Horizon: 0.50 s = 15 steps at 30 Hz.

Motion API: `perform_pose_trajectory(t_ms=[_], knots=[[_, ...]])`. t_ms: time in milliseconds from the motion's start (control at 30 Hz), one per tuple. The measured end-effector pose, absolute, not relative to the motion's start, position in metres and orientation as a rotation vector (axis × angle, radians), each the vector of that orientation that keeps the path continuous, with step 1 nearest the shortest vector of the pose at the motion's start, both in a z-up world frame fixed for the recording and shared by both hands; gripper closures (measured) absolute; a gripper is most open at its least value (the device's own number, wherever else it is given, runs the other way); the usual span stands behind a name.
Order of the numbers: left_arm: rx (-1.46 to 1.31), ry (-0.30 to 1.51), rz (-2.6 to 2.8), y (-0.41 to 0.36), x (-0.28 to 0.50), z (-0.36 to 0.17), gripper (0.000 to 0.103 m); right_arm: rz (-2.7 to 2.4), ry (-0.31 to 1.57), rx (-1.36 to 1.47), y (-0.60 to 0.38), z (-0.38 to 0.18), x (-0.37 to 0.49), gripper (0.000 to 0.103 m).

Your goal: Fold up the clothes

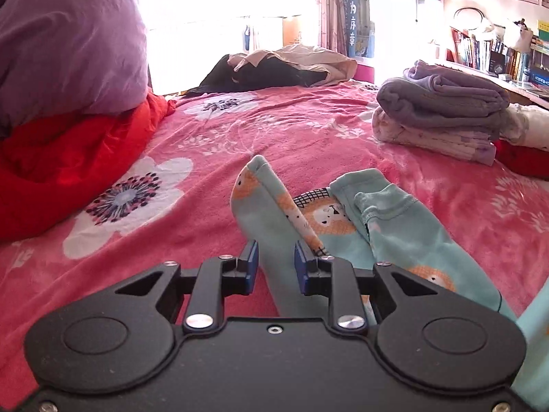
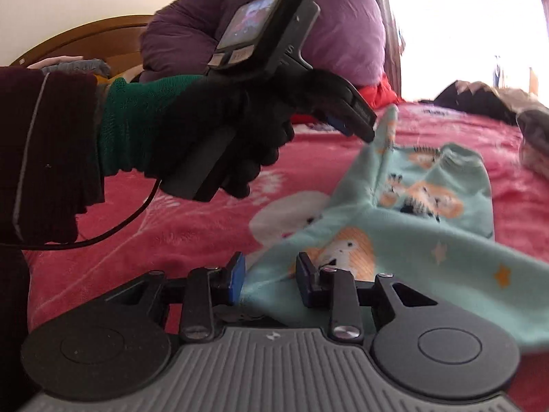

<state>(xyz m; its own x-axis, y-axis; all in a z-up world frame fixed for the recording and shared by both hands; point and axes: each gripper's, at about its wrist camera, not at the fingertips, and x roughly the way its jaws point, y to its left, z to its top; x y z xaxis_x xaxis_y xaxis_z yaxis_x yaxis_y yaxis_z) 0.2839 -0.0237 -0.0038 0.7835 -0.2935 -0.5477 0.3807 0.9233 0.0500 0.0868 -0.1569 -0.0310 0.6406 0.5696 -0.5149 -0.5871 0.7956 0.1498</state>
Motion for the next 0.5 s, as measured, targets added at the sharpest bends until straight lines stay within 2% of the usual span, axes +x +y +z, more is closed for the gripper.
perform_pose_trajectory(t_ms=[267,400,500], knots=[[0.216,0.631,-0.446,-0.038,0.321,-0.032,0.080,0.661,0.669,0.027,-0.159,-0.043,0.091,0.069],[0.132,0.696,-0.482,-0.033,0.335,-0.033,0.080,0.663,0.690,0.025,-0.156,-0.047,0.091,0.069],[0.095,0.683,-0.502,-0.028,0.332,-0.014,0.080,0.662,0.701,0.024,-0.156,-0.046,0.089,0.069]])
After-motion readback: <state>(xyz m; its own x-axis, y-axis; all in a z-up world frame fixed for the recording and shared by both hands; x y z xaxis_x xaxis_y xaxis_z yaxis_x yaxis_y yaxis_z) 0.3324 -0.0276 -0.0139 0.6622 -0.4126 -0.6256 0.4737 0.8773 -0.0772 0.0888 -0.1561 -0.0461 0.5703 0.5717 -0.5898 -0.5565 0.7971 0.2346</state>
